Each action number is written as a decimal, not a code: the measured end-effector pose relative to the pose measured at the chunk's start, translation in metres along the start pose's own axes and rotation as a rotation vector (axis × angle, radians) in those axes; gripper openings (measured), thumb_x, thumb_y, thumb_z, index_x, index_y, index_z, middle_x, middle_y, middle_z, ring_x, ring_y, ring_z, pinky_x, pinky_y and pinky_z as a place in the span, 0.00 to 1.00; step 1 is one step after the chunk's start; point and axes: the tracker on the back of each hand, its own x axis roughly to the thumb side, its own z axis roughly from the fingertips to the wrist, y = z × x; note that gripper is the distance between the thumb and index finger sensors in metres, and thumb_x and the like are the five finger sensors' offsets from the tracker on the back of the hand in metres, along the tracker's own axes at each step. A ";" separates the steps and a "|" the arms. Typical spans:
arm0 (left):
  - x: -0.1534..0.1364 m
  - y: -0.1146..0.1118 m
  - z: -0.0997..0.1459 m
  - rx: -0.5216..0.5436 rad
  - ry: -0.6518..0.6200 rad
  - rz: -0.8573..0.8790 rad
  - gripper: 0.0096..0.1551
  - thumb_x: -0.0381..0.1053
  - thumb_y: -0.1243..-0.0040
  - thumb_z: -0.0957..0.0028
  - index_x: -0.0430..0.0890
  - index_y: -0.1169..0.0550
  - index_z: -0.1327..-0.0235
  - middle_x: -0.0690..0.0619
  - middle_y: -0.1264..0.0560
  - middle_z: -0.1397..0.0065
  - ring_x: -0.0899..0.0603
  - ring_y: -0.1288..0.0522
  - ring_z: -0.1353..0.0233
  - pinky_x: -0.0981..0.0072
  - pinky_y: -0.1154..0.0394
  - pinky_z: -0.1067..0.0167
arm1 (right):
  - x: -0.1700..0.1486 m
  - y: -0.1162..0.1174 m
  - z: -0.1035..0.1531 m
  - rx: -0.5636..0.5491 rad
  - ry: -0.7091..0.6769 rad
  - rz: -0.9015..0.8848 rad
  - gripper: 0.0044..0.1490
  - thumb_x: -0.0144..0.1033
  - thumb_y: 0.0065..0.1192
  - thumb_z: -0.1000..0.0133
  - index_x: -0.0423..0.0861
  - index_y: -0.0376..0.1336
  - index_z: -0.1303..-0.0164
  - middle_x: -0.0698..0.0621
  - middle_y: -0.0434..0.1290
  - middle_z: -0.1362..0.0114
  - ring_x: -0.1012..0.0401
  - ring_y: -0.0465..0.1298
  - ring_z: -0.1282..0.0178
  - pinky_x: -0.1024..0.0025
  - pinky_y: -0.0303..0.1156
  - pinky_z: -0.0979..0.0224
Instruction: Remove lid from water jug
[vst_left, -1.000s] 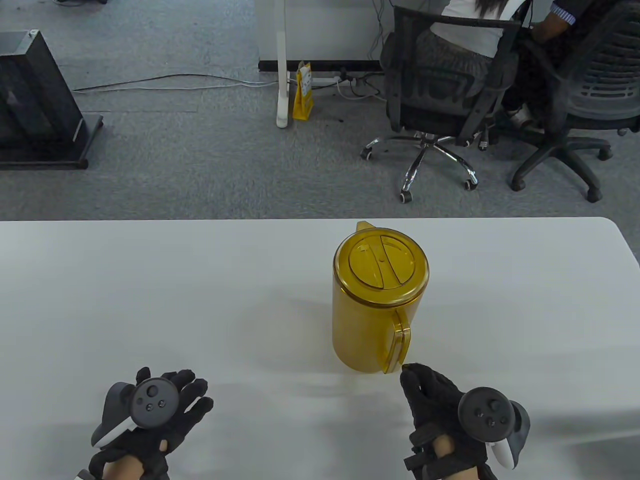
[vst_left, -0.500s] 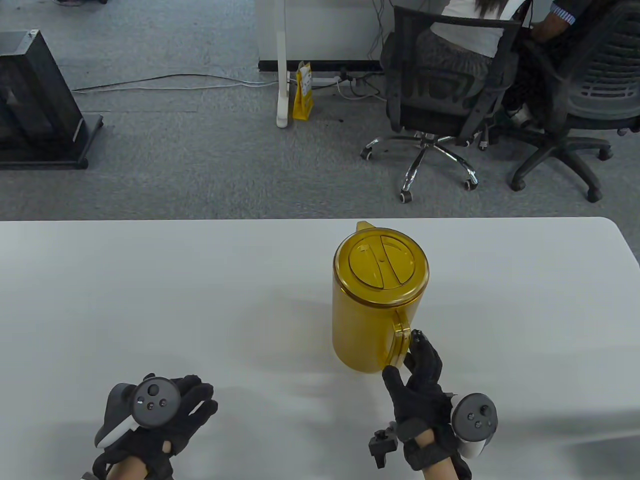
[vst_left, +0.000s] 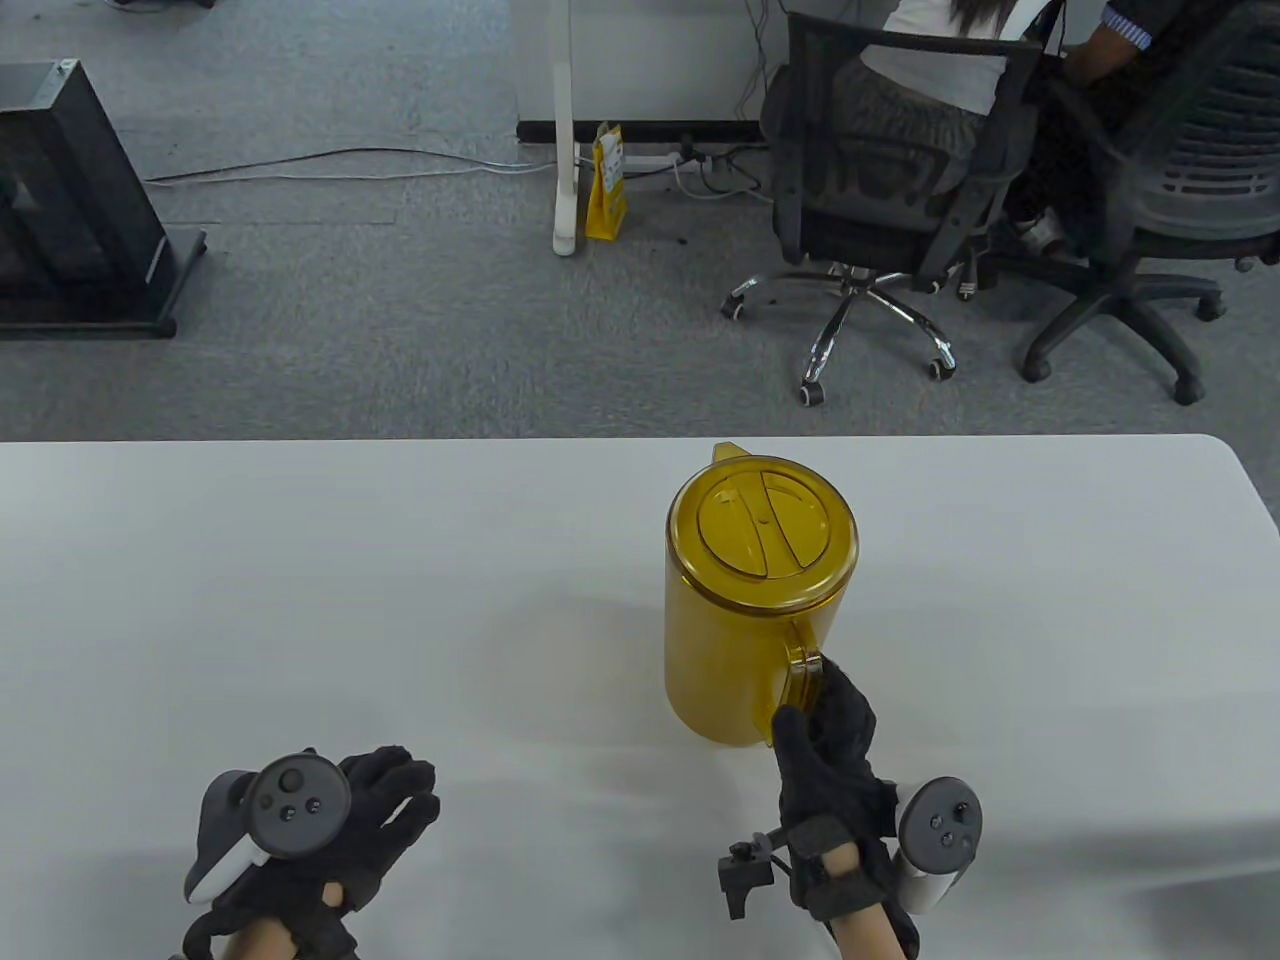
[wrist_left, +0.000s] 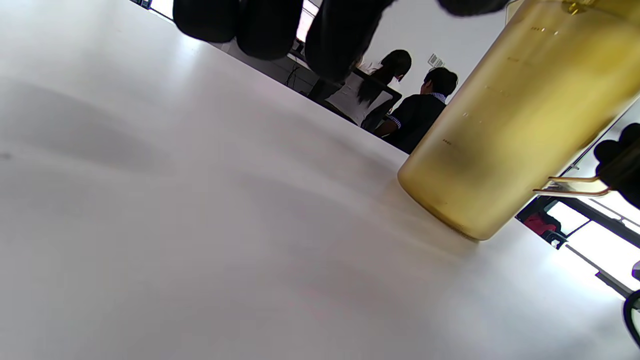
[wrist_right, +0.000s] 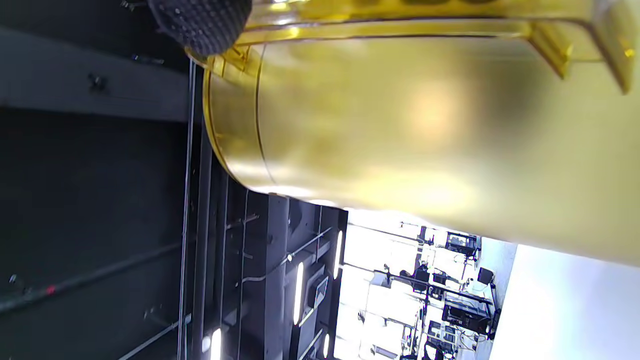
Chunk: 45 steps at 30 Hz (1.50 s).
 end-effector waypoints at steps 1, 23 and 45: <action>0.000 -0.001 0.000 -0.007 0.004 -0.007 0.36 0.65 0.53 0.42 0.45 0.25 0.28 0.34 0.35 0.20 0.27 0.40 0.22 0.25 0.65 0.33 | -0.001 0.000 -0.001 0.002 0.004 0.005 0.39 0.47 0.53 0.37 0.47 0.47 0.19 0.32 0.43 0.27 0.37 0.47 0.27 0.41 0.51 0.29; -0.003 0.008 0.009 -0.033 -0.014 0.009 0.37 0.64 0.52 0.42 0.44 0.25 0.27 0.33 0.36 0.20 0.26 0.41 0.22 0.26 0.64 0.33 | -0.006 -0.002 -0.010 -0.051 -0.032 0.063 0.38 0.50 0.59 0.42 0.42 0.59 0.25 0.33 0.58 0.30 0.34 0.55 0.31 0.40 0.59 0.31; -0.006 0.000 0.004 -0.076 -0.001 -0.021 0.37 0.64 0.52 0.42 0.44 0.26 0.27 0.33 0.37 0.19 0.26 0.43 0.21 0.26 0.66 0.33 | 0.017 0.017 -0.011 0.037 -0.187 -0.105 0.32 0.31 0.67 0.46 0.38 0.59 0.33 0.36 0.64 0.38 0.45 0.70 0.39 0.40 0.73 0.35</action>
